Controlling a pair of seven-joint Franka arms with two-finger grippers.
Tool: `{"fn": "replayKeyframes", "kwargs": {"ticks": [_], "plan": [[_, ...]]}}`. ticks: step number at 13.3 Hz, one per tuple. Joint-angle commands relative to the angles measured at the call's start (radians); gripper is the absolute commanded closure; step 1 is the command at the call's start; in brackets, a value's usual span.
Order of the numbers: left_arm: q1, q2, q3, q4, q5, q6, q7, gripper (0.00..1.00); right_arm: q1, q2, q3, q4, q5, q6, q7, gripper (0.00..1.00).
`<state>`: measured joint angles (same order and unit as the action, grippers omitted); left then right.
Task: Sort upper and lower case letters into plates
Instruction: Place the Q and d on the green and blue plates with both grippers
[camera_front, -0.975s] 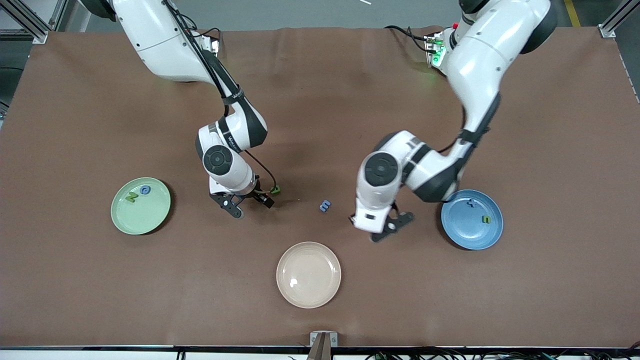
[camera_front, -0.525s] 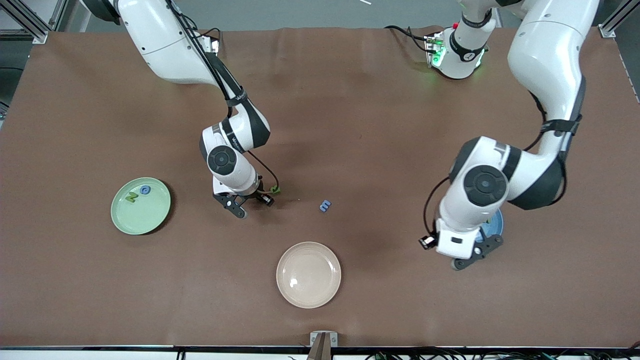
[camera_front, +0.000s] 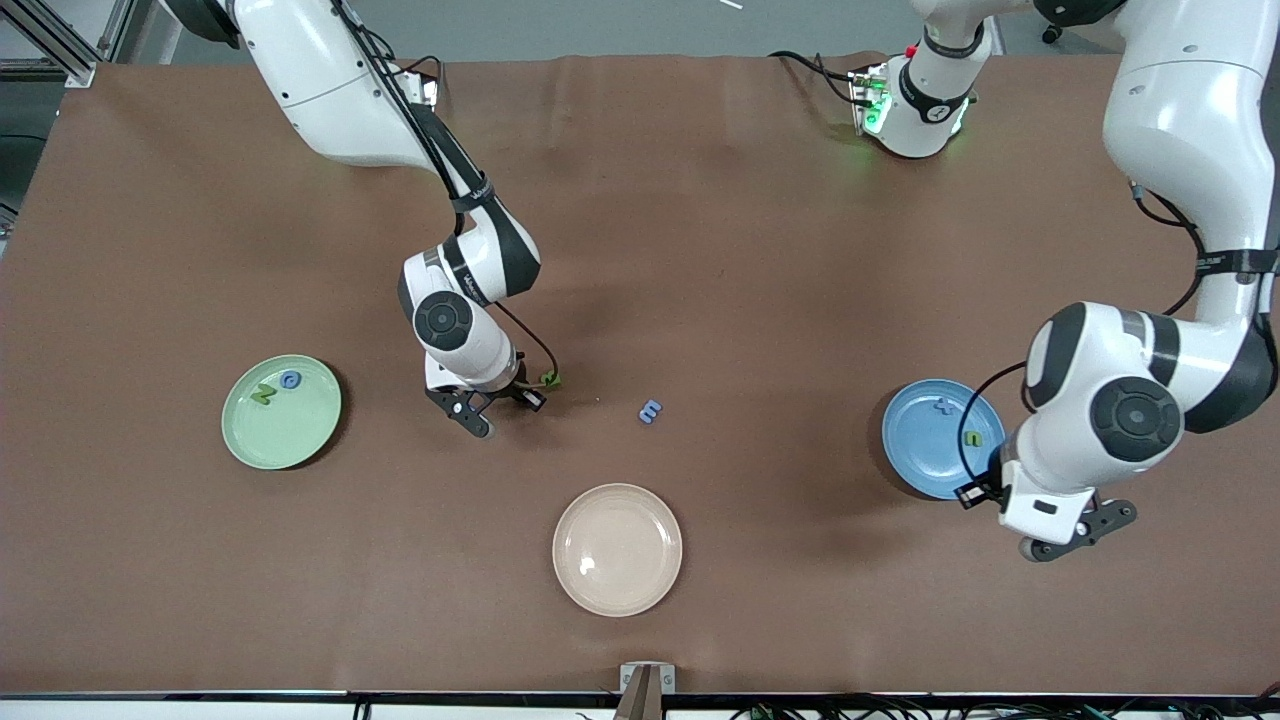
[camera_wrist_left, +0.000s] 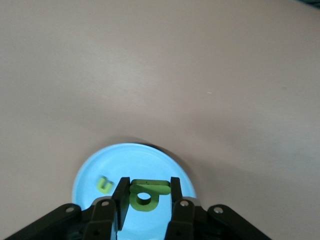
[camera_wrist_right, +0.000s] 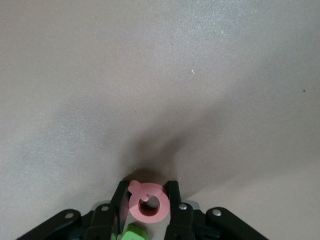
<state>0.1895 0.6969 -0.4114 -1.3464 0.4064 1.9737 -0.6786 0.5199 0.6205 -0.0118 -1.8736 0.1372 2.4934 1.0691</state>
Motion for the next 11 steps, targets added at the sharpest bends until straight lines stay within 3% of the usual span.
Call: {"fn": "replayKeyframes", "kwargs": {"ticks": [1,6,11], "plan": [[0.04,-0.028,-0.007,-0.046,-0.001,-0.009,0.073,1.0,-0.003,-0.005,-0.01,0.001,0.01,0.001,-0.038,0.87],[0.073,-0.019,-0.006,-0.083,-0.001,-0.006,0.094,1.0,-0.113,-0.106,-0.016,-0.006,0.009,-0.174,-0.308,0.87],[0.085,0.012,-0.006,-0.094,-0.001,0.01,0.094,1.0,-0.341,-0.157,-0.025,0.001,0.009,-0.246,-0.807,0.87]]}}
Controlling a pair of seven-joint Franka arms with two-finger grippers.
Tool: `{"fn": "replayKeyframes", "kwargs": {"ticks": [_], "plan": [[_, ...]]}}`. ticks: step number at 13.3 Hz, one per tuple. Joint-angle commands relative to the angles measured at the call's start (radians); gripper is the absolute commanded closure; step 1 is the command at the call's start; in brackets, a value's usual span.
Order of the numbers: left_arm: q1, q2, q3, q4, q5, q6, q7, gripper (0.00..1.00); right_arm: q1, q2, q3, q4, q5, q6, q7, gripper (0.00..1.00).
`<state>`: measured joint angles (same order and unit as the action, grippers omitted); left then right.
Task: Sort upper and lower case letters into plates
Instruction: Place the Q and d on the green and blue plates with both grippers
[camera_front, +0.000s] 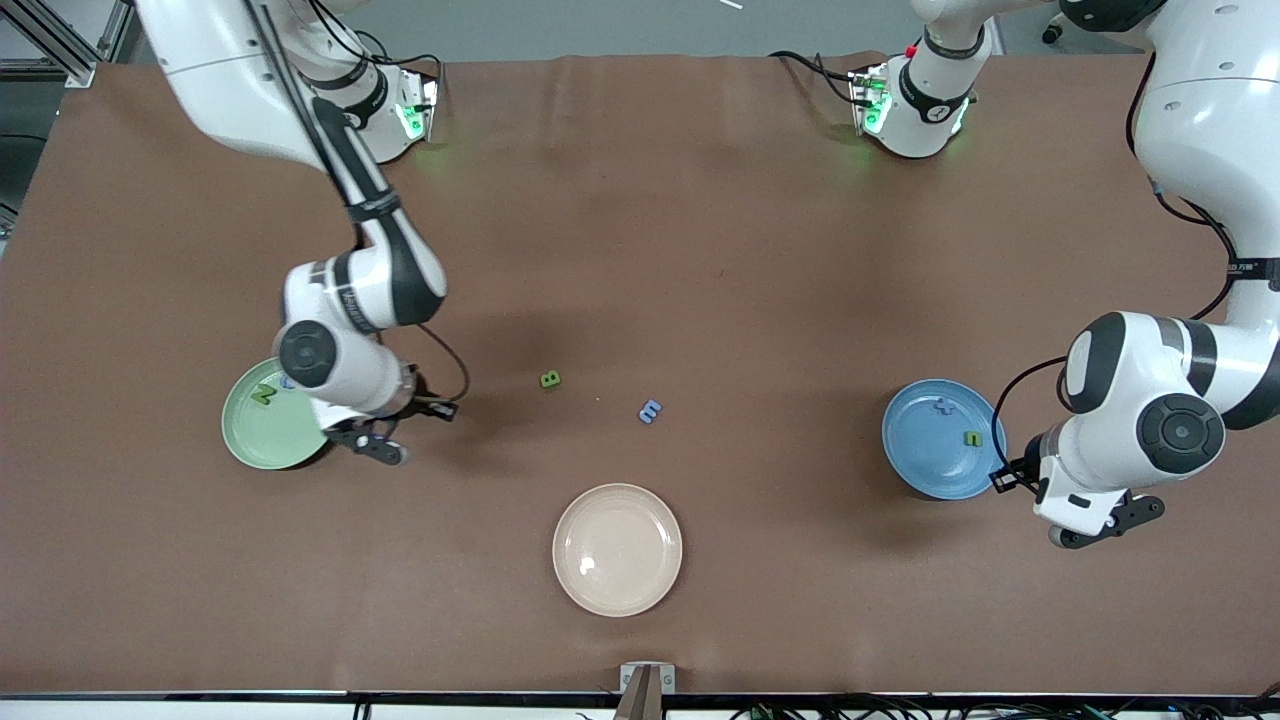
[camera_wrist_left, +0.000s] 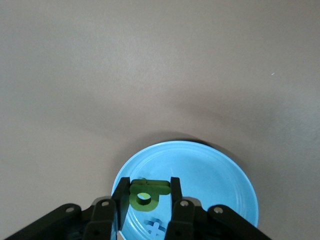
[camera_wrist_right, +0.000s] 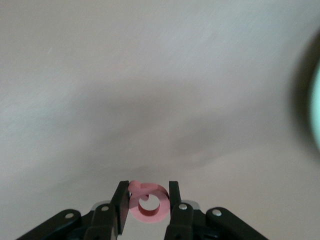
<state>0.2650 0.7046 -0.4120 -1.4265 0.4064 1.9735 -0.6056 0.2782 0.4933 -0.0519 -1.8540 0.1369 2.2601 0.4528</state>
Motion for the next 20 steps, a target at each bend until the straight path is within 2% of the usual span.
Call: {"fn": "replayKeyframes", "kwargs": {"ticks": [1,4,6,8,9,10,11,16,17,18,19,20], "plan": [[0.008,0.016,-0.005,-0.017,-0.001,0.011,0.02,1.0,-0.152,-0.027,0.015,-0.017,0.007,-0.008,-0.306,0.87],[-0.012,0.038,-0.007,-0.023,-0.02,0.031,-0.003,1.0,-0.281,-0.015,0.017,0.012,-0.042,-0.001,-0.549,0.87],[-0.009,0.038,-0.01,-0.058,-0.032,0.034,-0.022,0.93,-0.335,0.004,0.017,0.015,-0.086,0.016,-0.617,0.87],[-0.009,0.038,-0.011,-0.083,-0.07,0.041,-0.028,0.66,-0.34,0.019,0.017,0.003,-0.102,0.018,-0.623,0.84],[-0.009,0.038,-0.011,-0.098,-0.083,0.054,-0.029,0.23,-0.343,0.027,0.017,-0.01,-0.102,0.021,-0.623,0.84],[-0.01,0.033,-0.011,-0.113,-0.093,0.07,-0.04,0.03,-0.344,0.036,0.017,-0.023,-0.102,0.03,-0.623,0.84],[-0.016,0.027,-0.011,-0.115,-0.093,0.07,-0.066,0.0,-0.343,0.039,0.017,-0.042,-0.102,0.045,-0.623,0.84],[-0.125,0.023,-0.037,-0.092,-0.093,0.071,-0.199,0.0,-0.341,0.07,0.017,-0.068,-0.1,0.115,-0.622,0.82],[-0.154,0.026,-0.048,-0.081,-0.093,0.071,-0.25,0.0,-0.34,0.07,0.017,-0.067,-0.1,0.111,-0.622,0.62],[-0.203,0.026,-0.05,-0.066,-0.096,0.071,-0.296,0.0,-0.338,0.068,0.017,-0.065,-0.102,0.105,-0.622,0.15],[-0.255,0.03,-0.05,-0.04,-0.097,0.071,-0.365,0.01,-0.338,0.056,0.018,-0.065,-0.1,0.093,-0.619,0.0],[-0.31,0.038,-0.05,-0.022,-0.097,0.073,-0.443,0.01,-0.33,0.038,0.018,-0.056,-0.1,0.052,-0.611,0.0]]}}
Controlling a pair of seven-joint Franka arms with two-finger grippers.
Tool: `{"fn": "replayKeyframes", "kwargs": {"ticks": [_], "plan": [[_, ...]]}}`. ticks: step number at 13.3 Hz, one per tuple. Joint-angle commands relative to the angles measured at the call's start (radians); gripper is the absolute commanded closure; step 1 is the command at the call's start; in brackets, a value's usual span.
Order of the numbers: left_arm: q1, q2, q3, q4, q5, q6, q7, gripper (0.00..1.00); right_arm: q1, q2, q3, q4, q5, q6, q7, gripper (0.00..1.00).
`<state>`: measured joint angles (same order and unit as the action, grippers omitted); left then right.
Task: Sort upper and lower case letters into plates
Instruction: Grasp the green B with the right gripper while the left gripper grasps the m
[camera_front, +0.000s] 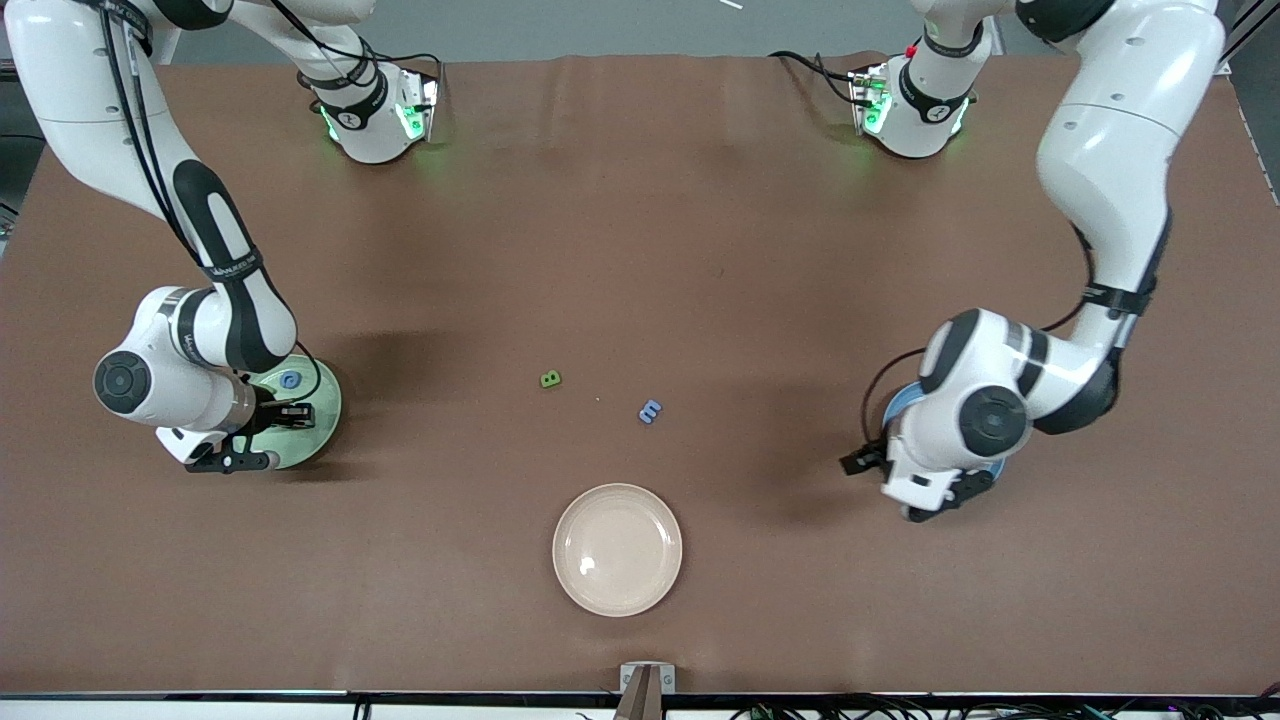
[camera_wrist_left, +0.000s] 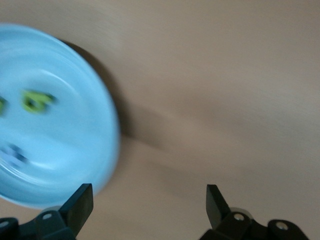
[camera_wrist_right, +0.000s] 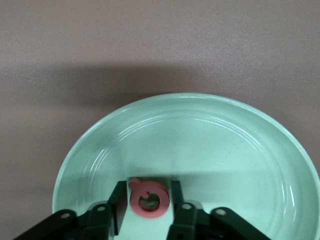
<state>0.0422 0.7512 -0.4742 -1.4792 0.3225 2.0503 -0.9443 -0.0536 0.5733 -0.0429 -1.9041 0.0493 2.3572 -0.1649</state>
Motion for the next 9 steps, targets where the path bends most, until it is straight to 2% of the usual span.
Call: {"fn": "replayKeyframes", "kwargs": {"ticks": [1,3,6,8,9], "plan": [[-0.138,-0.004,0.017,0.048,-0.013,-0.001,-0.151,0.01,0.006,-0.064,0.011,0.014,-0.012,-0.083,0.007,0.0],[-0.192,0.016,0.019,0.066,-0.014,0.025,-0.21,0.05,0.038,-0.087,0.015,0.063,-0.012,-0.16,0.01,0.0],[-0.278,0.06,0.025,0.076,-0.013,0.12,-0.442,0.08,0.141,-0.133,0.015,0.071,-0.011,-0.214,0.027,0.0],[-0.352,0.115,0.032,0.124,-0.008,0.169,-0.548,0.1,0.229,-0.144,0.015,0.073,-0.011,-0.233,0.166,0.0],[-0.401,0.138,0.07,0.158,-0.01,0.171,-0.563,0.12,0.291,-0.144,0.014,0.073,-0.015,-0.231,0.223,0.0]]}}
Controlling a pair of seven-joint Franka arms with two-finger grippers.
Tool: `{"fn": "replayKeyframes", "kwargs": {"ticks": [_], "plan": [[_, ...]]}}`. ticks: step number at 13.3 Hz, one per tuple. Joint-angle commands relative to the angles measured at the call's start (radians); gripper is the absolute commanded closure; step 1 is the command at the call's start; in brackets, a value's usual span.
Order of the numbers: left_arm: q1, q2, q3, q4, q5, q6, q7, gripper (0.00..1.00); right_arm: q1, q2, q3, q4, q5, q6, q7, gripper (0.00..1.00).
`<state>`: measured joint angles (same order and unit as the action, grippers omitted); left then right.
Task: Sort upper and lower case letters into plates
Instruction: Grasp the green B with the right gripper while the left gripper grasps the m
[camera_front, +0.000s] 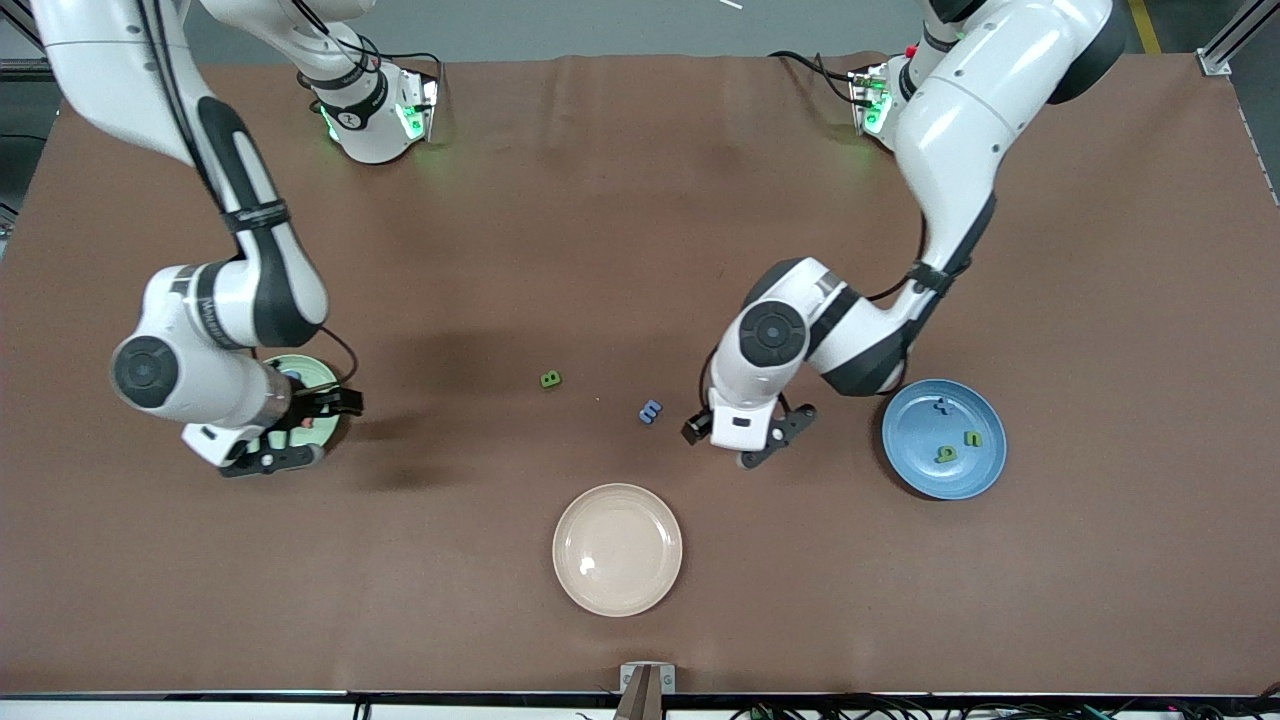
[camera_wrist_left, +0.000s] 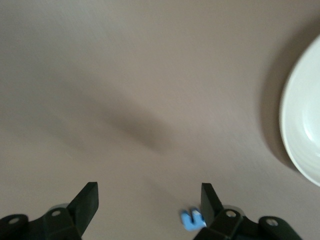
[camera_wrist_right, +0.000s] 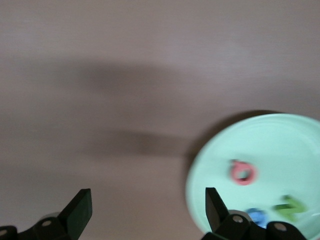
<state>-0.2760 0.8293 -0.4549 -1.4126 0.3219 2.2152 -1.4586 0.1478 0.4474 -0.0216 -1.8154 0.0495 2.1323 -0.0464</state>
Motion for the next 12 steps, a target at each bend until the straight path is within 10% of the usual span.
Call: {"fn": "replayKeyframes", "kwargs": {"ticks": [1,12], "plan": [[-0.157,0.08,0.108,0.134,-0.015,0.006,-0.071,0.14,0.131,-0.018,-0.008,-0.016,-0.016,-0.003,0.124,0.0],[-0.269,0.205,0.162,0.256,-0.029,0.026,-0.265,0.31,0.435,0.072,-0.003,-0.025,0.006,0.213,0.379,0.0]]}}
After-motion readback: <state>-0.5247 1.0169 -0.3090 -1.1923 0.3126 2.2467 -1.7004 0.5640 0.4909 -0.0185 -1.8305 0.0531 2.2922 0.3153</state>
